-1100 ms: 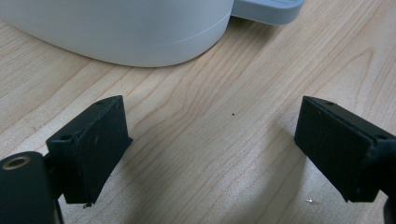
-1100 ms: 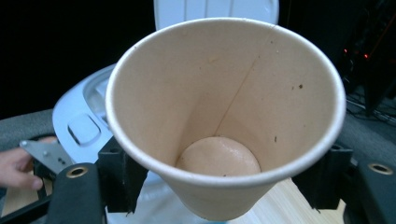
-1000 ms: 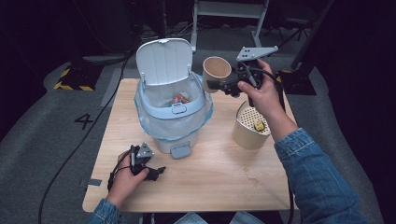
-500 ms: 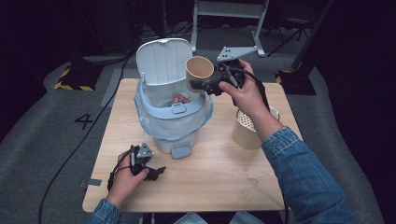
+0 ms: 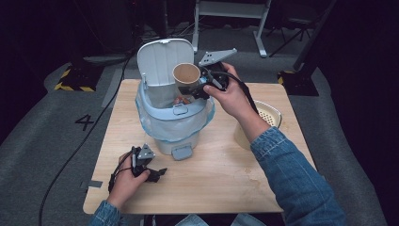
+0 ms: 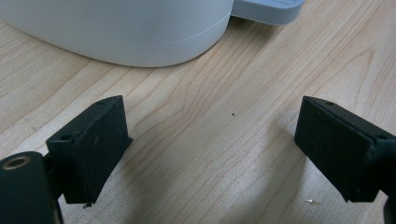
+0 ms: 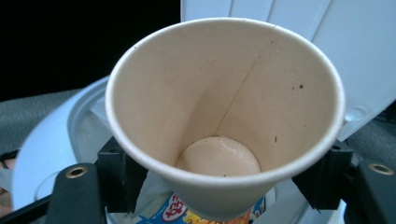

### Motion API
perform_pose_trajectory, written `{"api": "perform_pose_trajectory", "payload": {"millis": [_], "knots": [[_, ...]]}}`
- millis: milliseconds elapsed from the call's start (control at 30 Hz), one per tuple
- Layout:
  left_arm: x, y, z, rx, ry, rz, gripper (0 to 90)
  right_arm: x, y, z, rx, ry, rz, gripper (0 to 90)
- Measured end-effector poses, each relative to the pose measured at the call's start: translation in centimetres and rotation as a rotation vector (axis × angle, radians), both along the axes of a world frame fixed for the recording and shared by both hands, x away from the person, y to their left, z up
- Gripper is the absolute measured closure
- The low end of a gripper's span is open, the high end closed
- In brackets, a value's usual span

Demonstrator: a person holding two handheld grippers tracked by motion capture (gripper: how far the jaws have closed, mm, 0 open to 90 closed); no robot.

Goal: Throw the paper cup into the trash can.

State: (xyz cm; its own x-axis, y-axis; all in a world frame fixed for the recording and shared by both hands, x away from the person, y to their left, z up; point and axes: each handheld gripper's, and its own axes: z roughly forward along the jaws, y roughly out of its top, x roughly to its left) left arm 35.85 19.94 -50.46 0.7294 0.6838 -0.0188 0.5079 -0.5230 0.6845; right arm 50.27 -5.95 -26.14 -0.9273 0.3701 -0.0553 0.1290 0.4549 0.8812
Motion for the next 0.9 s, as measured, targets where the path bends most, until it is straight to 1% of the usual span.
{"api": "perform_pose_trajectory", "payload": {"millis": [33, 67, 100, 133, 167, 200, 233, 267, 300, 367, 433, 567, 667, 700, 733, 767, 800, 900], "knots": [[0.0, 0.0, 0.0, -0.001, 0.000, 0.000, 10.3, 0.1, 0.2, -0.2, -0.010, -0.007, 0.001, 27.0], [0.0, 0.0, 0.0, 0.000, -0.001, 0.000, 10.3, 0.1, 0.4, -0.4, -0.012, -0.015, 0.002, 21.4], [0.0, 0.0, 0.0, -0.005, 0.004, 0.000, 10.2, 0.0, 0.8, -0.8, -0.009, -0.038, -0.020, 11.9], [0.0, 0.0, 0.0, 0.000, -0.001, 0.000, 10.2, 0.0, 0.8, -0.8, -0.009, -0.038, -0.020, 11.9], [0.0, 0.0, 0.0, 0.000, -0.001, 0.000, 10.2, -0.1, 0.8, -0.7, -0.016, -0.057, -0.018, 15.7], [0.0, 0.0, 0.0, -0.003, 0.002, 0.001, 10.2, -0.2, 0.6, -0.4, 0.032, -0.044, -0.005, 14.8], [0.0, 0.0, 0.0, 0.000, -0.001, 0.000, 10.2, -0.2, 0.6, -0.4, 0.032, -0.044, -0.005, 14.8], [0.0, 0.0, 0.0, 0.000, -0.001, 0.000, 10.2, -0.2, 0.5, -0.3, 0.051, -0.043, -0.009, 13.7], [0.0, 0.0, 0.0, -0.003, 0.002, 0.001, 10.3, -0.2, 0.3, -0.1, 0.062, -0.048, -0.014, 16.2], [0.0, 0.0, 0.0, 0.000, -0.001, 0.000, 10.3, -0.4, -0.3, 0.3, 0.055, -0.064, -0.019, 15.3], [0.0, 0.0, 0.0, 0.000, 0.000, 0.000, 10.2, -0.5, -0.9, 0.6, 0.055, -0.060, -0.015, 15.5], [0.0, 0.0, 0.0, -0.001, 0.000, 0.000, 10.3, -0.8, -2.6, 1.2, 0.057, -0.065, -0.044, 15.8], [0.0, 0.0, 0.0, -0.002, 0.001, 0.002, 10.8, -1.0, -3.8, 1.7, 0.041, -0.073, -0.071, 16.0], [0.0, 0.1, 0.0, -0.007, 0.003, 0.005, 12.6, -1.3, -4.9, 2.1, 0.032, -0.075, -0.099, 17.1], [0.0, 0.1, 0.0, -0.006, 0.002, 0.008, 12.6, -1.3, -4.9, 2.1, 0.032, -0.075, -0.099, 17.1], [-0.1, 0.2, 0.0, -0.016, 0.000, 0.014, 13.8, -1.4, -5.3, 2.2, 0.034, -0.075, -0.106, 17.3], [0.0, 0.3, 0.0, -0.016, -0.002, 0.012, 15.6, -1.5, -5.7, 2.4, 0.030, -0.077, -0.112, 17.3], [-0.1, 0.5, 0.0, -0.022, 0.004, 0.017, 15.6, -1.8, -7.1, 2.8, 0.012, -0.082, -0.117, 17.3]]}}
